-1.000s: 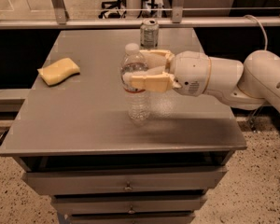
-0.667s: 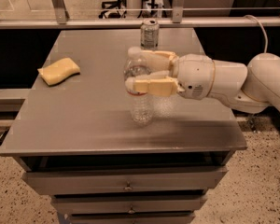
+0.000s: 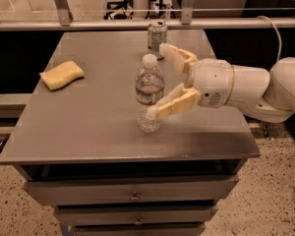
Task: Place water bottle upright
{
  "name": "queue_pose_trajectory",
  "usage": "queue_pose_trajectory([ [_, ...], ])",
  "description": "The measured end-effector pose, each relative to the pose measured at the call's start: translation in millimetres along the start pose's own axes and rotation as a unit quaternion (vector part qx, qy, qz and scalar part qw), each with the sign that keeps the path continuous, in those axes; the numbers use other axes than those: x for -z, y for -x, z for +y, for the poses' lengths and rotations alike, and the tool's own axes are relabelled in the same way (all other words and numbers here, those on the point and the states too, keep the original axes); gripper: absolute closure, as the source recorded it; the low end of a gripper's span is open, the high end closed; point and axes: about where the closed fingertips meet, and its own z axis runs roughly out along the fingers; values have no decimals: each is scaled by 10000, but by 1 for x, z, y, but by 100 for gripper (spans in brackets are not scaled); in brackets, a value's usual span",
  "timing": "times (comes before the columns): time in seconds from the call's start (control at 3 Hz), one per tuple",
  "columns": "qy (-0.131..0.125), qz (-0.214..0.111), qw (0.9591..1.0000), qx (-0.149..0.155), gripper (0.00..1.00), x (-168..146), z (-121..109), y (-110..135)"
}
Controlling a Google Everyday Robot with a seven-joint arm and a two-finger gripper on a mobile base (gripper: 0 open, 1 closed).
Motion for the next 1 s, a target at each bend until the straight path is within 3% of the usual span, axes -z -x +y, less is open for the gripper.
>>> queue_pose_trajectory([
  [0.33,64,214,9997,30,0,2,-2,19],
  [0.67,59,676,9977,18,0,24,-8,97],
  [1.0,83,680,9976,31,0,21,-7,93],
])
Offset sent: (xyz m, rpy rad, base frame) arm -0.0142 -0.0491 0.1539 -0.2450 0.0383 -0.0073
